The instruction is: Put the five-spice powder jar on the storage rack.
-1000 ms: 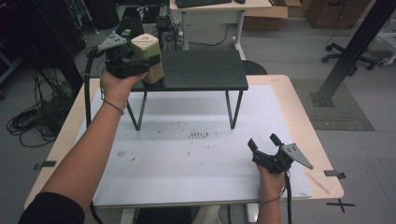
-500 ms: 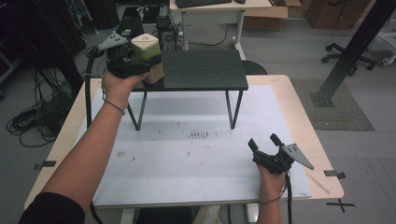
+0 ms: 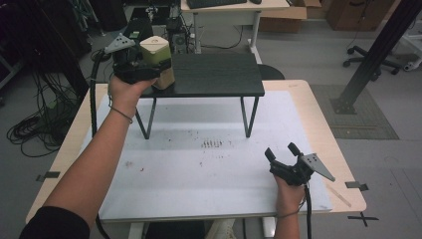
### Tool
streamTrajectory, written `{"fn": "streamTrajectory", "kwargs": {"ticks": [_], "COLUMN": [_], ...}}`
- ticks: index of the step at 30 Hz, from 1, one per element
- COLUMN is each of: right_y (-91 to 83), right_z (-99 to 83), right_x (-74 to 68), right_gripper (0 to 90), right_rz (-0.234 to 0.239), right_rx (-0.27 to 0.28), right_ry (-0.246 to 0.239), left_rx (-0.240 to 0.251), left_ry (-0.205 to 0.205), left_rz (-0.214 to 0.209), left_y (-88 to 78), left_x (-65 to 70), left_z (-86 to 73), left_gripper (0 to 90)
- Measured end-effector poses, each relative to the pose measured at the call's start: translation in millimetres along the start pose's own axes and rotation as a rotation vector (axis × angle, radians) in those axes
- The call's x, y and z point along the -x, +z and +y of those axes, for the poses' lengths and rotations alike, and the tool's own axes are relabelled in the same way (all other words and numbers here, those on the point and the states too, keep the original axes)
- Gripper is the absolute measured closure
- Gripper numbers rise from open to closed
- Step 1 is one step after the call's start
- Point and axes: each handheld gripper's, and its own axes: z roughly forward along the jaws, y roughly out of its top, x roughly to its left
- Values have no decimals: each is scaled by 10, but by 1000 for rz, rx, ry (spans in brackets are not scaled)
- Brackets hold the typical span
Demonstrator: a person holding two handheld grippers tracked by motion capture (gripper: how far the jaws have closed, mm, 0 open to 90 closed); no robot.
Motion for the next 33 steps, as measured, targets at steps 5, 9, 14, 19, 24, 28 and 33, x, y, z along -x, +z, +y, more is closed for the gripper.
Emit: {"fn": "streamTrajectory", "kwargs": {"ticks": [5, 9, 14, 19, 24, 28, 33], "right_y": [-2, -3, -6, -8, -11, -13, -14], "right_z": [0, -1, -1, -1, -1, -1, -1], "right_x": [2, 5, 6, 7, 7, 8, 8], "right_gripper": [0, 0, 0, 0, 0, 0, 0], "right_rz": [1, 3, 4, 6, 7, 10, 11], "right_rx": [2, 5, 7, 9, 11, 14, 14], "right_ry": [2, 4, 7, 9, 10, 11, 12], "left_rx": [-11, -7, 6, 4, 10, 11, 13], "left_ry": [4, 29, 42, 45, 51, 59, 60], "left_rz": [-1, 8, 15, 16, 21, 29, 35], "left_y": [8, 10, 1, -7, -23, -40, -68], "left_x": [1, 23, 45, 62, 79, 89, 86], "left_z": [-9, -11, -2, 1, 9, 13, 14], "left_gripper": [81, 57, 54, 17, 2, 2, 2]}}
